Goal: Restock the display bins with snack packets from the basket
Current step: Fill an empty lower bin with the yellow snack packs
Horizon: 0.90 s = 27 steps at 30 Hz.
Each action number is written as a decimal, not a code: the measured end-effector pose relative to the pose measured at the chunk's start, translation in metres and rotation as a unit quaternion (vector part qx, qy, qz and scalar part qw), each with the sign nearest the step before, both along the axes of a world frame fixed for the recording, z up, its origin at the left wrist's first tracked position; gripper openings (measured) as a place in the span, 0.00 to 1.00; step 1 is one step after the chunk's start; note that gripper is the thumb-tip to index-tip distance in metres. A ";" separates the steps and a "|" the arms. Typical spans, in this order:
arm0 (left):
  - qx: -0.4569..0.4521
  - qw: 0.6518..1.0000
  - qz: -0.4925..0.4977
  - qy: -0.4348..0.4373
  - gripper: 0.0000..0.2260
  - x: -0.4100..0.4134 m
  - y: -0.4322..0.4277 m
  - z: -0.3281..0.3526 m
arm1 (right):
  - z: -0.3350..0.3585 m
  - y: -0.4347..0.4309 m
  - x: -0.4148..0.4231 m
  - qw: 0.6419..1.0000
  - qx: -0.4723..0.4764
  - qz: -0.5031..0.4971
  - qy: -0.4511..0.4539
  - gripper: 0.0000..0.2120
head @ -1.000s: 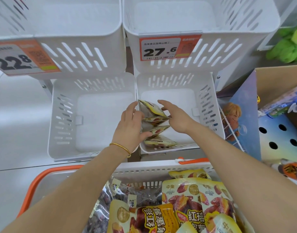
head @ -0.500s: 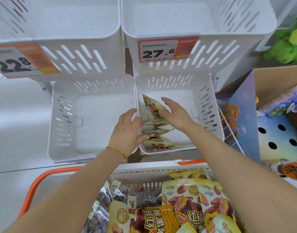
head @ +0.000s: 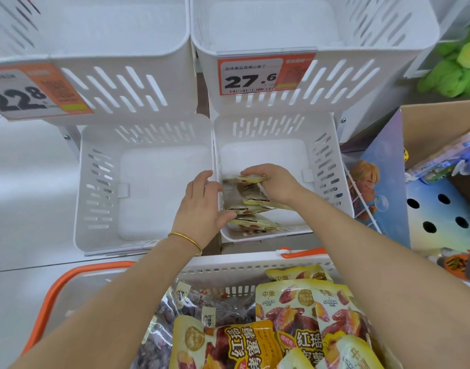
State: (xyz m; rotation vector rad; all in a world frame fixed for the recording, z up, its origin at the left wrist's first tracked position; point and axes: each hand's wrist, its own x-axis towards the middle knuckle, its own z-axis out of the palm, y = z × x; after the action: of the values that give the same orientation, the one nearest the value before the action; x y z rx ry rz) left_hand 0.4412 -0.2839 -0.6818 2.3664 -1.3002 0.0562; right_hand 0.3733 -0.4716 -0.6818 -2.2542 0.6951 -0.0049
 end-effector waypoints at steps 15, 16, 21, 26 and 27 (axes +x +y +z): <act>0.062 0.998 -0.005 0.021 0.22 -0.009 -0.001 0.010 | 0.014 -0.004 -0.034 0.991 0.126 -0.039 -0.018 0.29; 0.073 0.997 -0.002 0.020 0.21 -0.009 -0.001 0.012 | 0.014 -0.006 -0.039 0.990 0.124 -0.057 -0.028 0.28; 0.125 0.991 0.007 0.037 0.19 -0.011 0.003 0.021 | 0.020 -0.008 -0.069 0.993 0.080 -0.086 0.018 0.21; 0.170 0.985 0.003 0.036 0.22 -0.018 0.001 0.028 | 0.019 0.001 -0.083 0.989 -0.033 0.011 0.142 0.18; 0.176 0.984 0.004 0.038 0.23 -0.020 0.001 0.029 | 0.016 0.002 -0.083 0.987 -0.061 0.025 0.144 0.17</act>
State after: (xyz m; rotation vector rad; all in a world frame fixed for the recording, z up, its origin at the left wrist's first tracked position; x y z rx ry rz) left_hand 0.4214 -0.2831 -0.6530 2.6348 -1.3563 -0.2821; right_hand 0.2904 -0.4694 -0.6661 -2.4157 0.8072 0.3165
